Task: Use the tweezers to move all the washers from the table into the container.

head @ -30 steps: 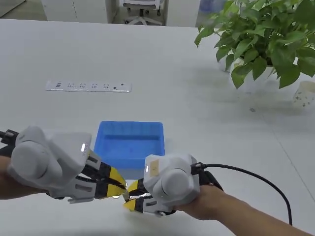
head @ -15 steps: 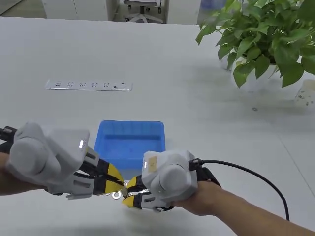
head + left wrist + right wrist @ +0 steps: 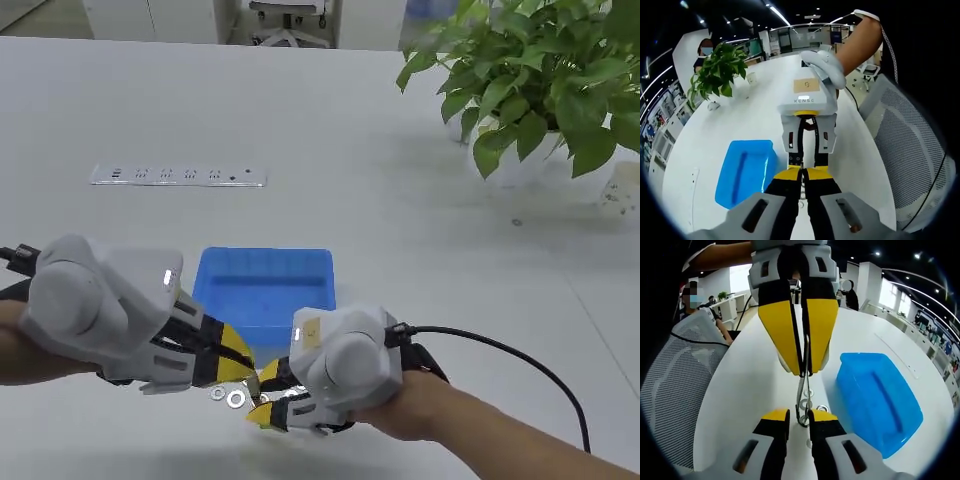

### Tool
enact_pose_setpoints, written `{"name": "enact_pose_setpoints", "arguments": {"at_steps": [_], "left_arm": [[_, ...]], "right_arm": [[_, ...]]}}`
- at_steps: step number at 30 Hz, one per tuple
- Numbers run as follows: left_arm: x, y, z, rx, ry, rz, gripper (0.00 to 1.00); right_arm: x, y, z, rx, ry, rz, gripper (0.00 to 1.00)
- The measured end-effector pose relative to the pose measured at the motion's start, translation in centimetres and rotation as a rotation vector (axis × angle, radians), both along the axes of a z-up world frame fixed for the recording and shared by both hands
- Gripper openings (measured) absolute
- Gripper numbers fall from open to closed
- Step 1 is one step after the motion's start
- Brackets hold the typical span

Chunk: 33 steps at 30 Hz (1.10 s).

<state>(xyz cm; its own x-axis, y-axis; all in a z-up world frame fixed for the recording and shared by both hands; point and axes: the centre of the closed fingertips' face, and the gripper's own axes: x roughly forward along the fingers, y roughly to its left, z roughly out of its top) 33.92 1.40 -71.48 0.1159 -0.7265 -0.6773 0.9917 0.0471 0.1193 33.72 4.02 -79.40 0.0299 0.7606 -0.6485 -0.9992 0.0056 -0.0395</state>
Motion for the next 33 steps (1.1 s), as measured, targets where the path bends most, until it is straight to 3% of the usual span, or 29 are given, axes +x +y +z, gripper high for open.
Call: {"name": "enact_pose_setpoints", "arguments": {"at_steps": [18, 33], "left_arm": [[0.6, -0.13, -0.08, -0.01, 0.047, 0.008, 0.06], [0.55, -0.25, -0.16, -0.005, 0.042, 0.003, 0.06]], "right_arm": [[0.43, -0.28, 0.36, 0.015, 0.029, -0.048, 0.15], [0.68, -0.33, 0.27, -0.005, 0.041, -0.068, 0.1]]}}
